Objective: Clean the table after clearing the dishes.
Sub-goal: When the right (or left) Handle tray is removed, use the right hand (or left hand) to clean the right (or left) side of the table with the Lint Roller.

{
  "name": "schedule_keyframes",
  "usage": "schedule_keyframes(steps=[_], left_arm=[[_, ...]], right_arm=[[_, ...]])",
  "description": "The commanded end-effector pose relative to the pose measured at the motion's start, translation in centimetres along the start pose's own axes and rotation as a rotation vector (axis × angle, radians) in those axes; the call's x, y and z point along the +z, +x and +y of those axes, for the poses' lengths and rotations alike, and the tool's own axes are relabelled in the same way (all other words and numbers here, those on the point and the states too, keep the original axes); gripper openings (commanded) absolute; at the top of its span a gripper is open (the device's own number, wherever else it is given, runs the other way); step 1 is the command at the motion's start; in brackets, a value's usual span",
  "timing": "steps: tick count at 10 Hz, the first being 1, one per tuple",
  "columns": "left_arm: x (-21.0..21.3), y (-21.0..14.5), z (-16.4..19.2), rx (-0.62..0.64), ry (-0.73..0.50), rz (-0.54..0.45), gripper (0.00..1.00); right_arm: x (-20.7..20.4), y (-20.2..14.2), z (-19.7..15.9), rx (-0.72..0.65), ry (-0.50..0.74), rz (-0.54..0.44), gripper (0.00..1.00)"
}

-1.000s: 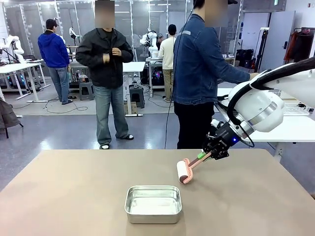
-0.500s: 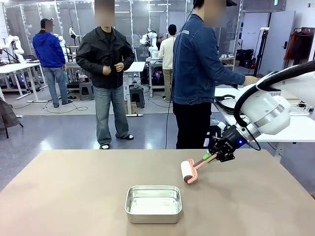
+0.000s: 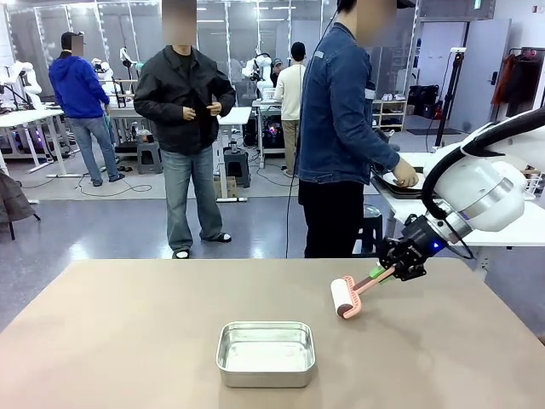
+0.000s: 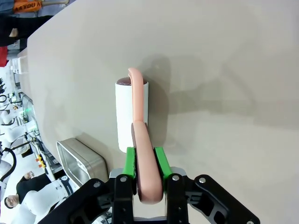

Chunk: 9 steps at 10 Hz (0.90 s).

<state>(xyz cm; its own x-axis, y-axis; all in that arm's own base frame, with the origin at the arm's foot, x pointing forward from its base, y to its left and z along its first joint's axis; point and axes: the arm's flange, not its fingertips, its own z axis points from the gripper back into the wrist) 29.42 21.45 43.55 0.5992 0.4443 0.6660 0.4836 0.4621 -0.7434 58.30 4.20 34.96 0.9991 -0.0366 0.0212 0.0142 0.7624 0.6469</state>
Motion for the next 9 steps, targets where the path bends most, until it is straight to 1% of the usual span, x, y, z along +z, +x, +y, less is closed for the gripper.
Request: schedule_keyframes(steps=[1, 4, 9], left_arm=[[0.3, 0.1, -0.2, 0.011, -0.009, 0.002, 1.0], [0.3, 0.1, -0.2, 0.011, -0.009, 0.002, 1.0], [0.3, 0.1, -0.2, 0.011, -0.009, 0.002, 1.0]], right_arm=[[-0.8, -0.9, -4.5, 0.0, -0.19, 0.016, 0.22], [2.0, -1.3, -6.6, -0.036, -0.293, 0.016, 0.22], [7.1, -1.5, -7.3, -0.012, -0.475, 0.046, 0.22]])
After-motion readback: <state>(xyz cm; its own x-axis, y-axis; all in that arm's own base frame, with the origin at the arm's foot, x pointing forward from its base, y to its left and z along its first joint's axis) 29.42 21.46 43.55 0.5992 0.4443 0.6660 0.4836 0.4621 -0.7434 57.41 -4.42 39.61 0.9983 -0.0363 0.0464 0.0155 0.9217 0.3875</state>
